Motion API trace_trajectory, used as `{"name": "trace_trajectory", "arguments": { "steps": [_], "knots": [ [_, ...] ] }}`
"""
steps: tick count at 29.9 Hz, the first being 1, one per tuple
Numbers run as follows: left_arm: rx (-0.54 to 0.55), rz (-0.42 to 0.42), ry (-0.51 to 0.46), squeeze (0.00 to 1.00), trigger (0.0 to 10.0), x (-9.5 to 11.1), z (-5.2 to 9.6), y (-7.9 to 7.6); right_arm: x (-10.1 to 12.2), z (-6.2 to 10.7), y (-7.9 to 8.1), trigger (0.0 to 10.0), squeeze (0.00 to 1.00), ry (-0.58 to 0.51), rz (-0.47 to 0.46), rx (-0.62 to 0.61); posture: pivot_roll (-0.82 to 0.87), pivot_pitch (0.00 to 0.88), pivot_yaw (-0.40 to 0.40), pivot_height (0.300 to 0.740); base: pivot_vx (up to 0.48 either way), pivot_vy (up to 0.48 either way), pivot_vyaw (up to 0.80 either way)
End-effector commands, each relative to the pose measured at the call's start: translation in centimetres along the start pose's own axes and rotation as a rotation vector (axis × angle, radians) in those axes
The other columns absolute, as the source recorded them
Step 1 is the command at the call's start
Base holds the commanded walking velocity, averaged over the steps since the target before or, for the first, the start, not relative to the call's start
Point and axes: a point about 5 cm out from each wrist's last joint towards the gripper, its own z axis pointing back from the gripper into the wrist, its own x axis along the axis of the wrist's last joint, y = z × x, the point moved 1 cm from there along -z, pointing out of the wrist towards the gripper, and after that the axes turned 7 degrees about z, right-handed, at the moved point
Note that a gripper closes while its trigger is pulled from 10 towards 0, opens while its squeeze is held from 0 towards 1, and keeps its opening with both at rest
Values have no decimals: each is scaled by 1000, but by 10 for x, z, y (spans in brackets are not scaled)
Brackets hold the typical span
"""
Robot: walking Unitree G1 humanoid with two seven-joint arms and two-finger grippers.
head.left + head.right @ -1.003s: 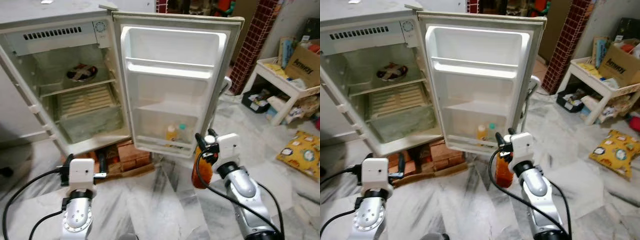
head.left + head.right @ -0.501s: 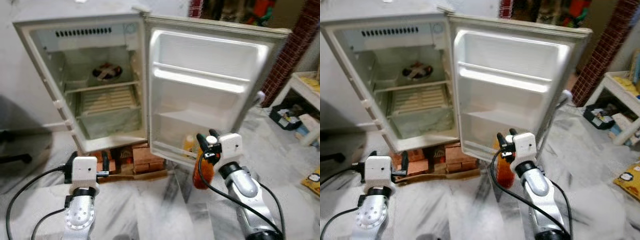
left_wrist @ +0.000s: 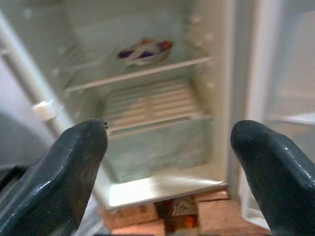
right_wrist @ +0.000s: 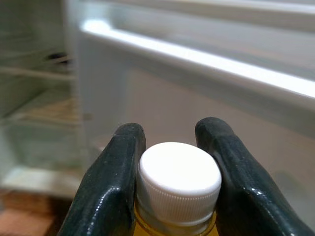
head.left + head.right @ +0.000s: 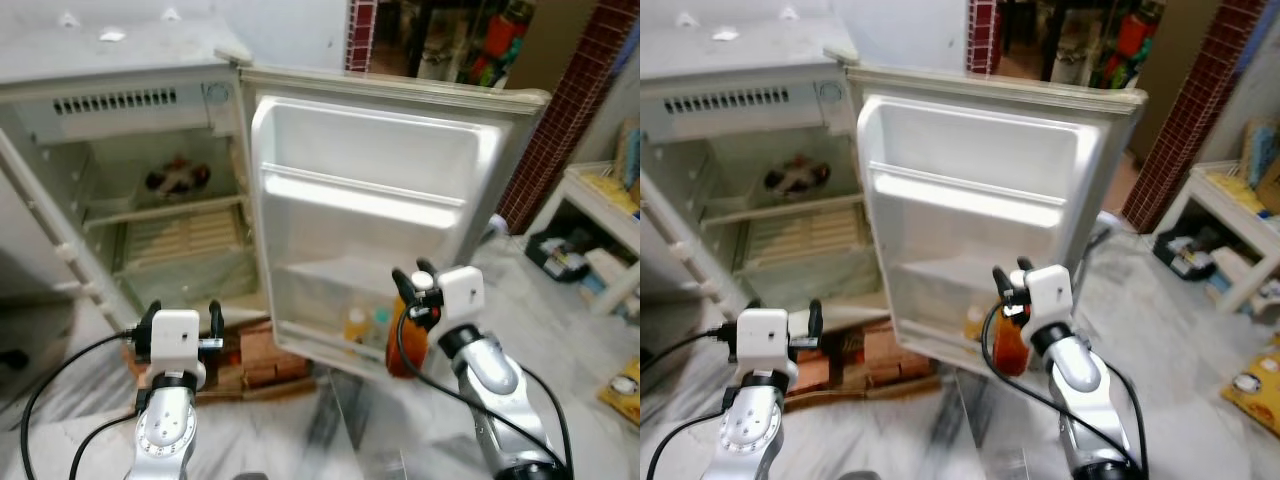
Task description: Restocking fridge
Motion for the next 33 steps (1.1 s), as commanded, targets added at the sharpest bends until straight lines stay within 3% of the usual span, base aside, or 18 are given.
{"name": "trace_trajectory", "arguments": {
  "steps": [1, 7, 20, 33],
  "knots": [
    [-6, 0, 1, 0, 10000, 1, 0, -1, 7, 0, -4, 10000, 0, -34, 17, -4, 109, 0, -50, 740, 270, 0, 769],
    [-6, 1, 1, 0, 10000, 1, 0, 0, 6, -1, -4, 10000, 0, -32, 10, -1, 111, 0, -49, 740, 266, 0, 660],
    [6, 22, 26, 0, 10000, -2, 1, -1, 5, -2, -5, 10000, 0, -37, -23, -12, 112, 0, -49, 740, 0, 0, 0],
    [21, 15, 15, 0, 10000, 2, -6, 4, 1, -2, -18, 10000, 0, -22, -40, -110, 109, 0, -38, 740, 0, 0, 0]
  ]
}}
